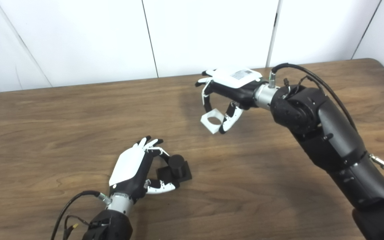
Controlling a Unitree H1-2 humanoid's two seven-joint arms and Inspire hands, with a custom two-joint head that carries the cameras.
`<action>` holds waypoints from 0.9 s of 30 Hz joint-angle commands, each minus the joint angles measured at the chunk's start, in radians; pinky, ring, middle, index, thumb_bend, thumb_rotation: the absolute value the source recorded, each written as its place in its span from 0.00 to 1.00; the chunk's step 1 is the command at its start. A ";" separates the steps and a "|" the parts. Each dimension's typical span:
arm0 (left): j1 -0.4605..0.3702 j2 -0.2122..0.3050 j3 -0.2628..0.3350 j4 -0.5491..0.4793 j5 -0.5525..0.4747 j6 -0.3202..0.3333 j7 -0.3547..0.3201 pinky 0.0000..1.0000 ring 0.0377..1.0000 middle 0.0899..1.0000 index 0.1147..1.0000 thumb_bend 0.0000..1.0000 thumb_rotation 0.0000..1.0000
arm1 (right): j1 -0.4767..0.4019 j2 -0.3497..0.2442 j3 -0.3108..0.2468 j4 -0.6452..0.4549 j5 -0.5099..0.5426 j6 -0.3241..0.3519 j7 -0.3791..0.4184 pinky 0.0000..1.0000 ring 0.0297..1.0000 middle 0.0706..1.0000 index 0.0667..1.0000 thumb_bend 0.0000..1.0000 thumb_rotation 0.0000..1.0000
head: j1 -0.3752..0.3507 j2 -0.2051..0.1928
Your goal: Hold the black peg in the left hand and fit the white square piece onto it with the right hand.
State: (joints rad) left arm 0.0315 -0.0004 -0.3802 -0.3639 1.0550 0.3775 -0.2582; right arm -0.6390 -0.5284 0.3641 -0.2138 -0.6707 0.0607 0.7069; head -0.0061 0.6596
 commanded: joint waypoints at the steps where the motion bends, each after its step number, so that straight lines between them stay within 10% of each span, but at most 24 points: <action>1: -0.007 0.009 0.004 -0.007 0.009 -0.005 0.008 1.00 1.00 0.90 0.43 0.52 0.06 | -0.034 0.005 -0.013 -0.060 0.008 0.021 0.013 1.00 1.00 0.90 0.45 0.53 0.15 | -0.001 0.001; 27: -0.008 -0.012 -0.003 -0.006 0.018 0.010 0.002 1.00 1.00 0.91 0.43 0.52 0.06 | -0.027 0.092 0.061 -0.226 -0.011 0.002 0.135 1.00 1.00 0.90 0.45 0.53 0.15 | 0.005 0.009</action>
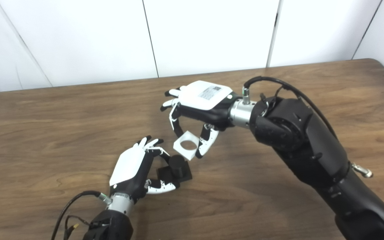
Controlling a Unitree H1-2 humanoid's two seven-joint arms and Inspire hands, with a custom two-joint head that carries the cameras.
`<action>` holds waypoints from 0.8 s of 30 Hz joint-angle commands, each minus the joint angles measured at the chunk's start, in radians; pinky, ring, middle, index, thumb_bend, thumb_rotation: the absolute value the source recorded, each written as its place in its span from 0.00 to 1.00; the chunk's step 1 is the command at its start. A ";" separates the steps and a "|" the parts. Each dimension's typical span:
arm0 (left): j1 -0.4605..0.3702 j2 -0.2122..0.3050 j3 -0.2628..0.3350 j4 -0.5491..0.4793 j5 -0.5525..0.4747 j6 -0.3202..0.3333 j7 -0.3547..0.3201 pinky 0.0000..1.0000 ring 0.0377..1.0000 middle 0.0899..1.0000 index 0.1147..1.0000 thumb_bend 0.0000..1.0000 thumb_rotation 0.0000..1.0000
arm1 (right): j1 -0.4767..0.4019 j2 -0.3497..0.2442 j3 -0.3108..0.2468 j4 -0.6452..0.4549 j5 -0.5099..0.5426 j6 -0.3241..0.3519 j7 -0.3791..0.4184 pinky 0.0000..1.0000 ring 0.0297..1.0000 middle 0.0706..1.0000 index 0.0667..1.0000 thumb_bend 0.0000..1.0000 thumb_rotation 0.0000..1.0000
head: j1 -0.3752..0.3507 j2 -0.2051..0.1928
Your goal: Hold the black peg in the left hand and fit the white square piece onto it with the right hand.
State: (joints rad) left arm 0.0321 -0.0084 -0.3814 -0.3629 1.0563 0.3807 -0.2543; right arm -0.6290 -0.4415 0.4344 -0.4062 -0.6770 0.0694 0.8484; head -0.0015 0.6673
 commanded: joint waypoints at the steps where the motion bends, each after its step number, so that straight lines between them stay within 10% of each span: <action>1: -0.008 -0.005 -0.003 -0.007 0.017 0.007 -0.002 1.00 1.00 0.91 0.43 0.52 0.06 | -0.035 0.007 -0.007 -0.034 -0.006 -0.009 -0.005 1.00 1.00 0.90 0.45 0.53 0.15 | -0.001 0.001; 24: -0.011 -0.010 -0.010 -0.009 0.021 0.007 0.007 1.00 1.00 0.91 0.43 0.52 0.06 | -0.017 0.042 0.038 0.007 -0.034 -0.045 -0.010 0.99 1.00 0.90 0.45 0.53 0.14 | 0.009 0.005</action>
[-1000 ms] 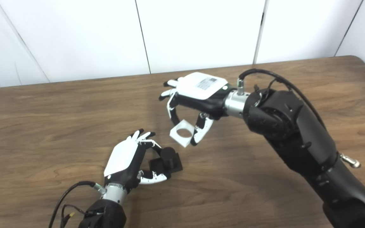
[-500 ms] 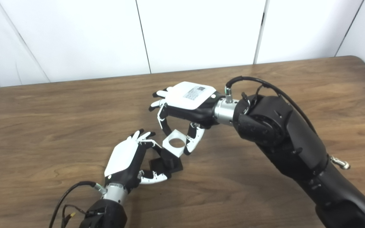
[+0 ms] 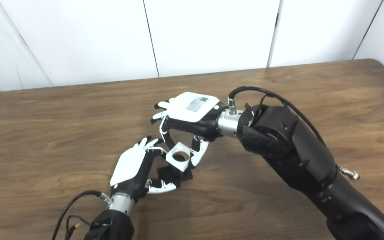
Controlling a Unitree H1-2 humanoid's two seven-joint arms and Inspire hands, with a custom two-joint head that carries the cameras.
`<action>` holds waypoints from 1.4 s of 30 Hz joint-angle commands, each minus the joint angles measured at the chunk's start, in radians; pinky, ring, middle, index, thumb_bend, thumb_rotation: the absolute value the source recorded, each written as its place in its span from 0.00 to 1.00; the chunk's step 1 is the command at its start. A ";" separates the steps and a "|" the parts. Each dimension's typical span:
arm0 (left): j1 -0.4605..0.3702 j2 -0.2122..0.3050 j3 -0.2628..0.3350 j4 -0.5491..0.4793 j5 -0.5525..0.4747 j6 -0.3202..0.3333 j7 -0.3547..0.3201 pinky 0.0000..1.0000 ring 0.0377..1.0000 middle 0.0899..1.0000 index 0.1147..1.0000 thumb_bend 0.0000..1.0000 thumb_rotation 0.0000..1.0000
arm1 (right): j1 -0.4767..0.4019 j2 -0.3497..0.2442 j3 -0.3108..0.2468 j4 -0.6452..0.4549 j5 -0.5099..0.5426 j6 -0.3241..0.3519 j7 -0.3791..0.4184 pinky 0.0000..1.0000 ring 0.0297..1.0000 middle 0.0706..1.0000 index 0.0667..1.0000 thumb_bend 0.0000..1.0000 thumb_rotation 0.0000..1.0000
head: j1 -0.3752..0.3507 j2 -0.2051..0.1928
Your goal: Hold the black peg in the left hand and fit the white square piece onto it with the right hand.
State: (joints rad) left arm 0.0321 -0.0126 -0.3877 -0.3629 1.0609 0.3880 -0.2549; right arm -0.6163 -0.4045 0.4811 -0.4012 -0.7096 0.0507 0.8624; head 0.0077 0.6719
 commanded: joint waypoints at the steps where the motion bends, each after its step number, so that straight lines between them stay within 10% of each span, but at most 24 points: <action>1: -0.011 -0.006 -0.004 -0.008 0.015 -0.002 0.010 1.00 1.00 0.91 0.43 0.52 0.06 | -0.029 0.006 -0.009 0.003 -0.002 -0.027 -0.024 0.99 1.00 0.90 0.45 0.53 0.14 | 0.000 0.000; 42: -0.028 -0.028 -0.020 0.001 0.028 0.024 0.015 1.00 1.00 0.91 0.43 0.52 0.06 | -0.029 0.042 0.007 0.085 -0.042 -0.054 -0.050 0.99 1.00 0.91 0.45 0.53 0.15 | 0.028 -0.005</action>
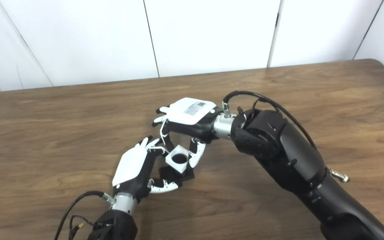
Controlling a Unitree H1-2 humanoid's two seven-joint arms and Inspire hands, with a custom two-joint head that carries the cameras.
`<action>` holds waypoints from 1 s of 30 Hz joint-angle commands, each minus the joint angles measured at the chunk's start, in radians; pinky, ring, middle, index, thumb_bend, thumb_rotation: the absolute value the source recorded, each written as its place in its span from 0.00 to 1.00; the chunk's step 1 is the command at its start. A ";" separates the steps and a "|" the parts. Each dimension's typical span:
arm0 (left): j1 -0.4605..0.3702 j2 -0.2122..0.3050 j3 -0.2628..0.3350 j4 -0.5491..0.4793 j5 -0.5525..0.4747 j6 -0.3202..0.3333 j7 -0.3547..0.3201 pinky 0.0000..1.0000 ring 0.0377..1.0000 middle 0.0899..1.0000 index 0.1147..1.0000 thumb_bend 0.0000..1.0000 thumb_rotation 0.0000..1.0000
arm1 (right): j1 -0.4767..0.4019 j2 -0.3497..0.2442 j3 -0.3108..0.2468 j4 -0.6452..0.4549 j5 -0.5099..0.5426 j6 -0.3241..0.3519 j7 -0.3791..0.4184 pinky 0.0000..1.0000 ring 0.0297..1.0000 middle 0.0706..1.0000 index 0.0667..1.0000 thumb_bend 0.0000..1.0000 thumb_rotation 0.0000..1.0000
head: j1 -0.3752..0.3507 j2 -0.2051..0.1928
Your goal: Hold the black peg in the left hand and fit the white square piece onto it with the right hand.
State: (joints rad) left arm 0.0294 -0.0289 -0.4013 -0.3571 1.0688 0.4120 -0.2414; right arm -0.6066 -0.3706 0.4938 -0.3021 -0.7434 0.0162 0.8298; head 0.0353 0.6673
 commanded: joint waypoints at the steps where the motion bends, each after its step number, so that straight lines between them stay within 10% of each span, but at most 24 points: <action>1: -0.026 -0.013 -0.007 -0.006 0.023 0.003 -0.001 1.00 1.00 0.91 0.43 0.52 0.06 | -0.038 0.010 -0.005 -0.014 -0.009 -0.017 -0.016 1.00 1.00 0.91 0.45 0.53 0.15 | 0.003 0.000; 30: -0.019 -0.022 -0.006 -0.017 0.047 0.004 -0.004 1.00 1.00 0.90 0.43 0.52 0.06 | -0.002 0.001 0.001 0.001 -0.026 -0.024 -0.025 1.00 1.00 0.92 0.45 0.53 0.15 | 0.014 0.008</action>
State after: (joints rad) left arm 0.0277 -0.0424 -0.4060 -0.3548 1.0983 0.4161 -0.2479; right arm -0.5823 -0.3653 0.5103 -0.2938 -0.7764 0.0159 0.8285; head 0.0491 0.6734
